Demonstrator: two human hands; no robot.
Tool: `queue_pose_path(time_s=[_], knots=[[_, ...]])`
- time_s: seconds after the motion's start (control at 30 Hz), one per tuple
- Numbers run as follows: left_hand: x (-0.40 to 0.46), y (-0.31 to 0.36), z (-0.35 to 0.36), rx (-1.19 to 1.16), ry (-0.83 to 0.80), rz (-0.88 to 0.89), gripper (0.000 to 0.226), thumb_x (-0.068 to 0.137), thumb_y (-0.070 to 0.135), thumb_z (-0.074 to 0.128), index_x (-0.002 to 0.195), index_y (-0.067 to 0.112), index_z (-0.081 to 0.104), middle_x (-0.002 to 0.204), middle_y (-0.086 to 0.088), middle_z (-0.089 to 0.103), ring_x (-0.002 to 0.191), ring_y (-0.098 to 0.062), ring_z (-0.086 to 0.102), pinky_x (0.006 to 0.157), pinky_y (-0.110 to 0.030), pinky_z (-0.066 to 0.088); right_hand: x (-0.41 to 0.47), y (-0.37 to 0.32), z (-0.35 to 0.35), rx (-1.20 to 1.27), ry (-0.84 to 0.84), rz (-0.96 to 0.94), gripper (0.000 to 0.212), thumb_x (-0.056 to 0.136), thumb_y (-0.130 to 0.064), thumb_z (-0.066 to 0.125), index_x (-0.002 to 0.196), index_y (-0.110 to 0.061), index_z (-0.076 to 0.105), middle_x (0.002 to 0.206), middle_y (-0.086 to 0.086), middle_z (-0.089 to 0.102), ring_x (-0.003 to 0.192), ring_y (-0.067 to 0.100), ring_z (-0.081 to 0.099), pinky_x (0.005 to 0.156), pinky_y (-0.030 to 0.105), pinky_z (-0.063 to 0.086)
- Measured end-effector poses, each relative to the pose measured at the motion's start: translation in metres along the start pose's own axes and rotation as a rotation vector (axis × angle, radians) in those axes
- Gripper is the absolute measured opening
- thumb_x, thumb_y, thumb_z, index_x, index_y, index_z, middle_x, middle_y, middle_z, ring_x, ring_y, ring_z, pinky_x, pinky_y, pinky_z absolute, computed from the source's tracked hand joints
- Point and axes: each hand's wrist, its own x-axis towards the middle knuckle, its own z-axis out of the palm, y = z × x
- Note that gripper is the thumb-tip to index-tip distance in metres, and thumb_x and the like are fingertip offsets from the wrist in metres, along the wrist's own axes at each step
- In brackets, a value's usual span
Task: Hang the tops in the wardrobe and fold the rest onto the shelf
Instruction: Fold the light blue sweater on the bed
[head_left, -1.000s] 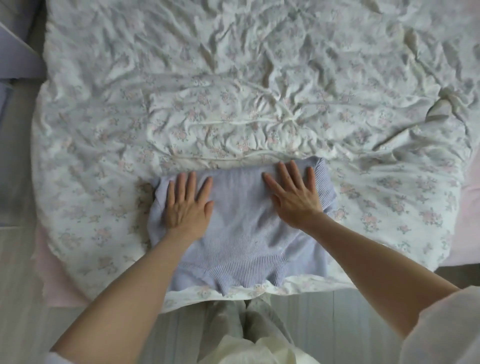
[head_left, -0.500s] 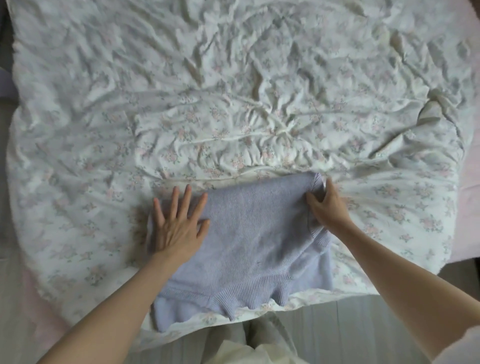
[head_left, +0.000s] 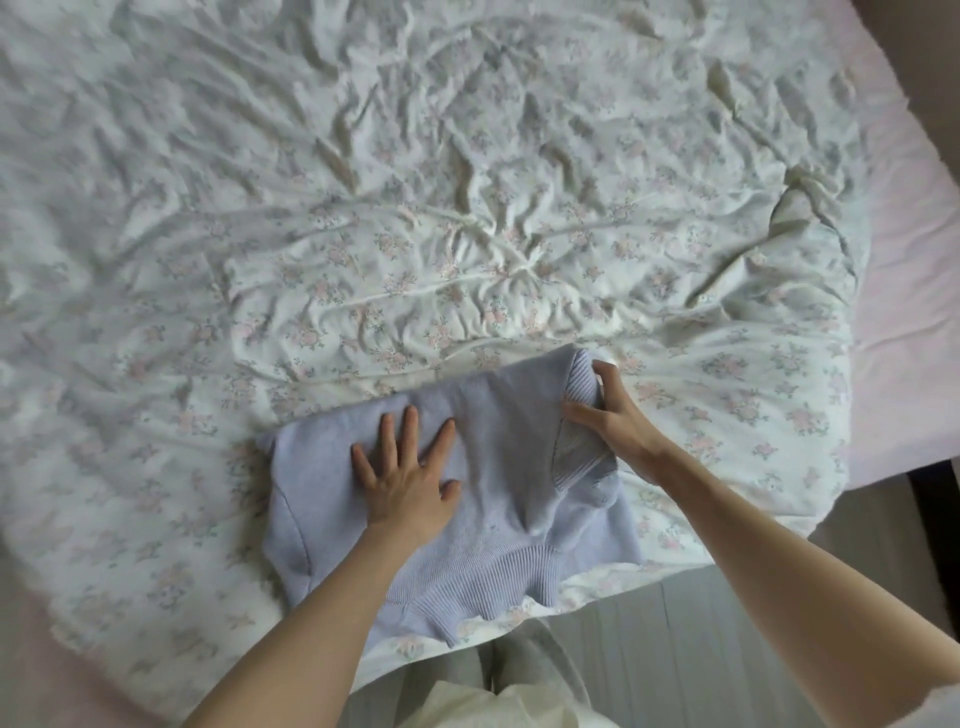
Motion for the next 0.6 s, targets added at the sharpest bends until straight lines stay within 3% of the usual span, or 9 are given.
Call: queue_pose_path(time_s=[0.07, 0.13, 0.2, 0.3, 0.4, 0.53, 0.6], knots=[[-0.001, -0.003, -0.005, -0.070, 0.001, 0.013, 0.070, 0.091, 0.048, 0.042, 0.148, 0.045, 0.001, 0.158, 0.001, -0.019, 0.144, -0.025, -0.020, 0.111, -0.061, -0.003, -0.012, -0.005, 0.004, -0.062, -0.040, -0.041, 0.056, 0.087, -0.010, 0.061, 0.131, -0.023, 0.028, 0.111, 0.006, 0.054, 0.093, 0.018, 0.057, 0.078, 0.032, 0.053], [-0.003, -0.006, -0.013, -0.210, 0.043, 0.021, 0.059, 0.093, 0.040, 0.048, 0.147, 0.039, 0.024, 0.160, -0.001, -0.003, 0.146, -0.023, -0.009, 0.114, -0.052, 0.003, -0.023, -0.011, 0.012, -0.196, -0.026, -0.142, 0.056, 0.087, -0.011, 0.063, 0.131, -0.022, 0.030, 0.109, 0.006, 0.055, 0.091, 0.021, 0.056, 0.075, 0.033, 0.051], [-0.010, -0.007, -0.024, -0.504, 0.131, 0.038, 0.041, 0.093, 0.020, 0.055, 0.133, 0.018, 0.052, 0.152, -0.012, 0.029, 0.144, -0.027, 0.018, 0.113, -0.036, 0.017, -0.035, -0.020, 0.028, -0.302, 0.016, -0.253, 0.056, 0.085, -0.013, 0.064, 0.131, -0.020, 0.035, 0.111, 0.004, 0.055, 0.091, 0.019, 0.054, 0.072, 0.026, 0.042], [-0.033, -0.015, -0.038, -1.024, 0.221, -0.135, 0.025, 0.093, 0.001, 0.052, 0.116, 0.000, 0.062, 0.126, -0.019, 0.057, 0.119, -0.025, 0.052, 0.093, -0.020, 0.035, -0.049, -0.035, 0.067, -0.351, -0.002, -0.356, 0.057, 0.083, -0.014, 0.064, 0.134, -0.019, 0.037, 0.120, 0.009, 0.051, 0.100, 0.021, 0.053, 0.079, 0.025, 0.037], [-0.067, -0.037, -0.045, -1.542, 0.208, -0.444, 0.027, 0.101, 0.018, 0.041, 0.111, 0.006, 0.062, 0.109, -0.016, 0.067, 0.095, -0.026, 0.062, 0.085, -0.033, 0.046, -0.065, -0.053, 0.121, -0.348, -0.130, -0.386, 0.060, 0.084, -0.014, 0.062, 0.137, -0.022, 0.034, 0.120, 0.011, 0.044, 0.103, 0.027, 0.052, 0.081, 0.026, 0.037], [-0.104, -0.081, -0.042, -2.098, 0.095, -0.578, 0.046, 0.101, 0.044, 0.030, 0.105, 0.011, 0.062, 0.074, -0.006, 0.071, 0.067, -0.020, 0.067, 0.062, -0.031, 0.048, -0.072, -0.062, 0.189, -0.331, -0.474, -0.262, 0.070, 0.087, -0.017, 0.063, 0.145, -0.026, 0.026, 0.125, 0.012, 0.042, 0.108, 0.029, 0.054, 0.095, 0.029, 0.041], [-0.115, -0.098, -0.032, -2.134, 0.055, -0.605, 0.051, 0.099, 0.049, 0.030, 0.110, 0.012, 0.062, 0.088, -0.009, 0.073, 0.078, -0.021, 0.069, 0.070, -0.034, 0.050, -0.073, -0.056, 0.207, -0.338, -0.542, -0.196, 0.062, 0.092, -0.016, 0.055, 0.146, -0.022, 0.026, 0.133, 0.014, 0.047, 0.113, 0.027, 0.056, 0.099, 0.031, 0.042]])
